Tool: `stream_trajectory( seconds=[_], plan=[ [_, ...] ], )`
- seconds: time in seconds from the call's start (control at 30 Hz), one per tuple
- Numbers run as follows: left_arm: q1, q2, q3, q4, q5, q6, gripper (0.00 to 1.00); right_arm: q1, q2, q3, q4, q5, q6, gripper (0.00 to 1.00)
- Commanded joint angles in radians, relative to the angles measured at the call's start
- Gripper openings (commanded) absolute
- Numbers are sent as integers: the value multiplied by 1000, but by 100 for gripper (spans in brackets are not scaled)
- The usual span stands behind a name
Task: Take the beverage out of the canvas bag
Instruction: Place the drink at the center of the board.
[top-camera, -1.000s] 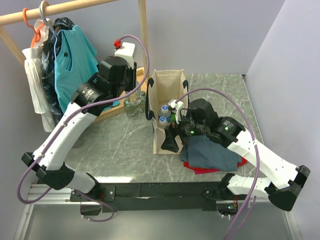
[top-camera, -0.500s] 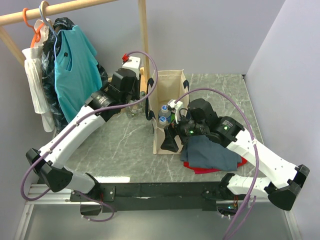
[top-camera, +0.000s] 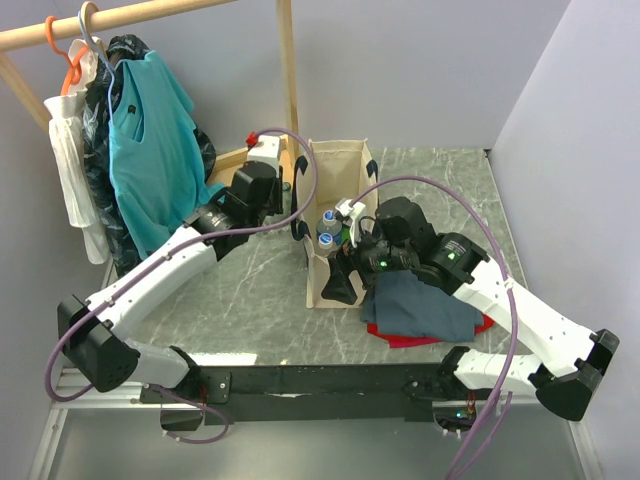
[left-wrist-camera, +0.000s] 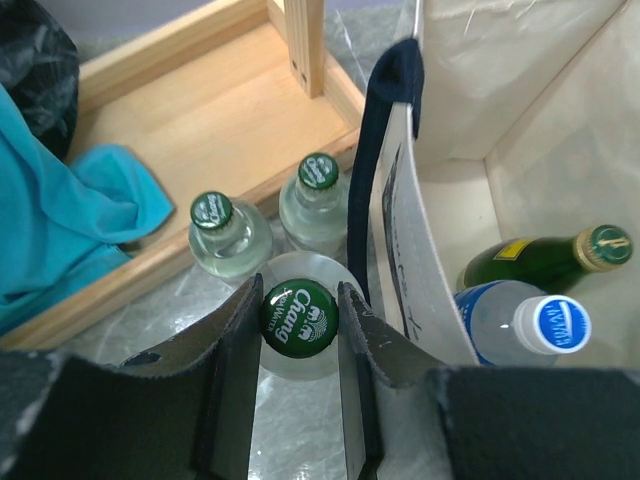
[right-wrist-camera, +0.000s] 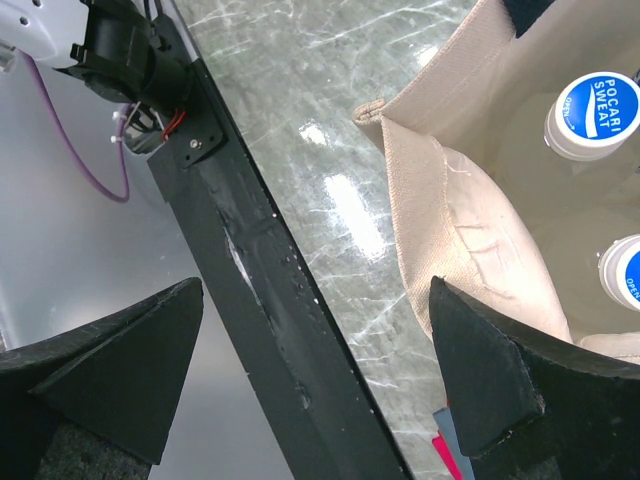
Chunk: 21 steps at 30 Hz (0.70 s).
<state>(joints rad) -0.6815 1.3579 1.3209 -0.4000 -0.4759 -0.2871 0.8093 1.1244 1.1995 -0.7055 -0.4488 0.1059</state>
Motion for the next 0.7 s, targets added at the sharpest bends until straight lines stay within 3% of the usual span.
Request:
stream_trajectory(
  seconds=[0.0, 0.67],
  plan=[
    [0, -42, -15, 253, -35, -34, 1, 5, -8, 29, 1, 21, -17, 100],
    [0, 15, -141, 484, -21, -41, 1, 4, -3, 22, 3, 32, -17, 100]
  ],
)
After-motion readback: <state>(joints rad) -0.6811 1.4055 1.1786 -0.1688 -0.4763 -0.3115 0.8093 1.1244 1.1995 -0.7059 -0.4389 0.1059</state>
